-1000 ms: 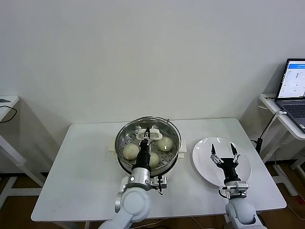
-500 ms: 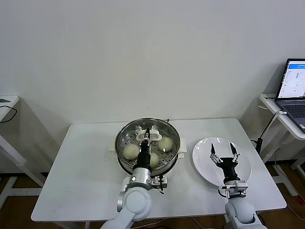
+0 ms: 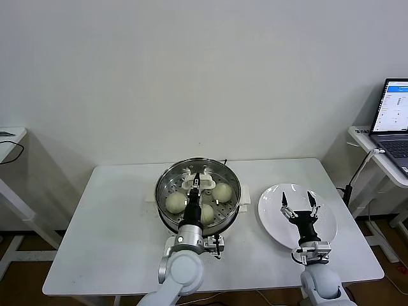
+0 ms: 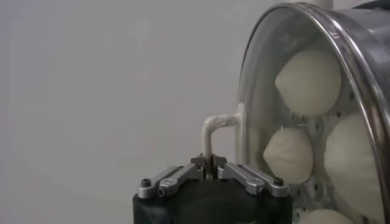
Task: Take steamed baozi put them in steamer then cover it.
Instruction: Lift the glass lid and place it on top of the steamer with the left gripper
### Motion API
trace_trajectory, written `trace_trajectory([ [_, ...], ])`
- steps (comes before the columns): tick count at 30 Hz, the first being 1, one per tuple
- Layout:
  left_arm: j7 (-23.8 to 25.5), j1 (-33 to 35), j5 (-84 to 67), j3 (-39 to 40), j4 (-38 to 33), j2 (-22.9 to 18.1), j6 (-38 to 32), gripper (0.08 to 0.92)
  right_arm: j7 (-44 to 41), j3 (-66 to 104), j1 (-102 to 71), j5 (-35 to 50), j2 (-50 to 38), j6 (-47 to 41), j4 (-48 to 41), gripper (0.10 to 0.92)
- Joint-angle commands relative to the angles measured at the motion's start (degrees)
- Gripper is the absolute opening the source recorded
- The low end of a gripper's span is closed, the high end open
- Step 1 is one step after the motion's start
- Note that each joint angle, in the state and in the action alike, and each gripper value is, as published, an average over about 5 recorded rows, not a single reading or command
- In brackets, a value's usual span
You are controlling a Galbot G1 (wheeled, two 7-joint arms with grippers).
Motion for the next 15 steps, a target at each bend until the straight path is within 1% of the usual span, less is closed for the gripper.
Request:
trace_trajectory([
  [1,0.3,-0.1,1.3,-0.2,0.7,-0.2,-0.4,0.181,0.0,-0.1,-0.1,0.0,0.1,0.1,0.0,0.823],
  [11,1.0,0.3,1.6,-0.9,0.2,-0.4,-1.0,0.181,-0.2,-0.4,-0.1,-0.2,0.2,0.1,-0.1,0.823],
  [14,1.0,0.2,1.6,-1.1,-0.9,-0.2,-1.0,0.217,-0.2,-0.6,-0.2,-0.3,0.2,0.1,-0.1,0.823],
  [15,1.0,0.1,1.6,-1.2,-1.3,0.0,-1.1,0.24,-0.2,-0.6,-0.2,-0.3,0.2,0.1,-0.2,0.823],
])
